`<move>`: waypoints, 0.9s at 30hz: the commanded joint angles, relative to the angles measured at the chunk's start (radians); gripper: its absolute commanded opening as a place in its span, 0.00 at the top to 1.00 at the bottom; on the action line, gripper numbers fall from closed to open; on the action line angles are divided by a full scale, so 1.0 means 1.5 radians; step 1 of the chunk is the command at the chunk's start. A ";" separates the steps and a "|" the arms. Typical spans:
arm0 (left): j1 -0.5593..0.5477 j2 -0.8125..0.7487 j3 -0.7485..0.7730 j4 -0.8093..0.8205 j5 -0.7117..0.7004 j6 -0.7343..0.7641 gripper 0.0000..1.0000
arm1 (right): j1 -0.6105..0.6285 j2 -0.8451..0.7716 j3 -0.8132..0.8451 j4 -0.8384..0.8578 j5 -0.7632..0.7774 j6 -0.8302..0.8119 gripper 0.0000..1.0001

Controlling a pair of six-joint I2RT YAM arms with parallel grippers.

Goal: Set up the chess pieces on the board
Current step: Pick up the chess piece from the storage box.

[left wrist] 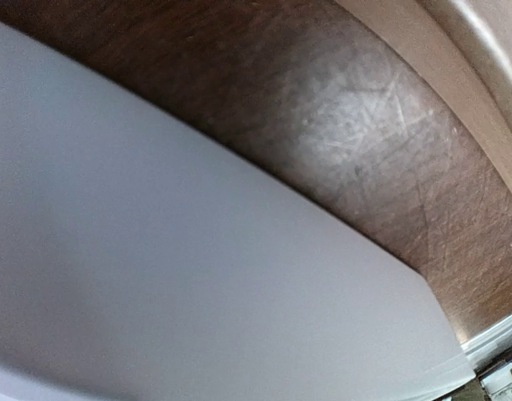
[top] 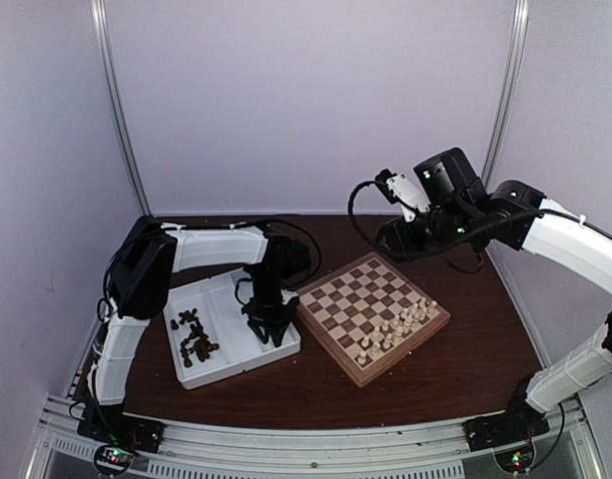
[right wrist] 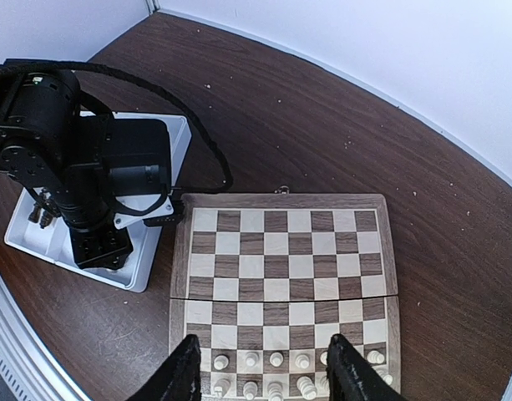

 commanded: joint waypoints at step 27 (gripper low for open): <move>0.044 -0.170 -0.125 0.209 -0.180 0.049 0.95 | -0.002 0.032 -0.090 0.189 0.068 0.083 0.51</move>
